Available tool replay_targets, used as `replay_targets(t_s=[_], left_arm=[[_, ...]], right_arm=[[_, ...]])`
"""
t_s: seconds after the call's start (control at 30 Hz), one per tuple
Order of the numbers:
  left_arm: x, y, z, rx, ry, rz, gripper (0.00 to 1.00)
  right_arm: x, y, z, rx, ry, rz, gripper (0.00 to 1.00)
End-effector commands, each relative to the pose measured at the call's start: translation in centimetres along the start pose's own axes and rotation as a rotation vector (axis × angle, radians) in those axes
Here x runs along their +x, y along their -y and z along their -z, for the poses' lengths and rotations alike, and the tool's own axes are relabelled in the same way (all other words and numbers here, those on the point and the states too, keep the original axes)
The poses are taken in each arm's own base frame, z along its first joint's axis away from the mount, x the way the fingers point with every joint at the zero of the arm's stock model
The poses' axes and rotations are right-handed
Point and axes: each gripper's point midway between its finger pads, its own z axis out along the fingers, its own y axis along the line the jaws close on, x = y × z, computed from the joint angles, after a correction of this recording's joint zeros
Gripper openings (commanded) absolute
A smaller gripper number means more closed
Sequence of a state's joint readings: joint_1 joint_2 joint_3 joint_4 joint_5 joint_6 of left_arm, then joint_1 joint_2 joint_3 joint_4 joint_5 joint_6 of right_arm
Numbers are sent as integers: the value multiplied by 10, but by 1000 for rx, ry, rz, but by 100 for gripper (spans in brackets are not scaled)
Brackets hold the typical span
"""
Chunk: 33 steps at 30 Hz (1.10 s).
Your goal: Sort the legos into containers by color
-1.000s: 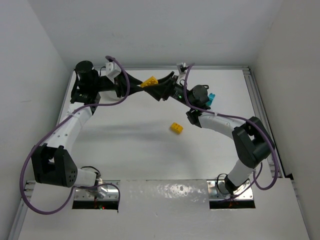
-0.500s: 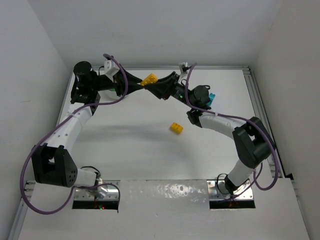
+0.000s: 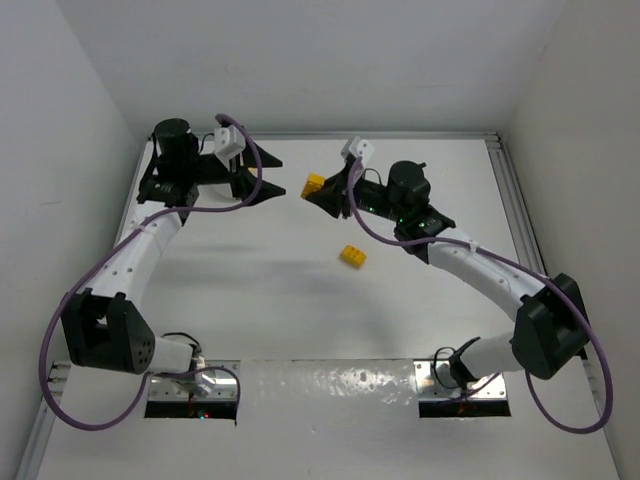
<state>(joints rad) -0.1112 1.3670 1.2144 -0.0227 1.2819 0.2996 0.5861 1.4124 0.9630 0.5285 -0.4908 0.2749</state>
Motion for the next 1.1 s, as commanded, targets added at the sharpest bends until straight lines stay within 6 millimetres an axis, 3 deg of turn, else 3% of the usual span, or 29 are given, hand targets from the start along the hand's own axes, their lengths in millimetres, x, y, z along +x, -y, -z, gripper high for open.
replay_targets(t_s=[0.0,0.07,0.1,0.17,0.2,0.27,0.43,0.67,0.83,0.97,1.07], left_arm=[[-5,9,-3,59,-10,-76,62],[2,11,-9,67,-24,-85,60],[11,21,-13,89,-53,-45,62],[20,18,-17,82,-114,-183,64],[30,31,-21,115,-153,-164,66],[31,30,-24,113,-172,-197,67],[42,23,-23,92,-222,-209,60],[69,50,-23,254,-314,-157,53],[71,54,-32,276,-319,-139,49],[69,58,-39,289,-303,-132,38],[63,55,-41,275,-292,-121,38]], right_arm=[[45,5,16,-13,-279,232,0],[59,2,15,-8,-344,283,0],[62,7,15,6,-365,327,0],[65,5,8,-10,-385,334,0],[68,4,7,-22,-398,341,0],[74,-2,3,-41,-423,349,0],[69,-9,-4,-45,-394,363,0],[64,-8,-9,-30,-349,343,0],[63,-11,-12,-38,-341,335,0],[63,-14,-13,-44,-342,339,0],[67,-14,-11,-41,-356,338,0]])
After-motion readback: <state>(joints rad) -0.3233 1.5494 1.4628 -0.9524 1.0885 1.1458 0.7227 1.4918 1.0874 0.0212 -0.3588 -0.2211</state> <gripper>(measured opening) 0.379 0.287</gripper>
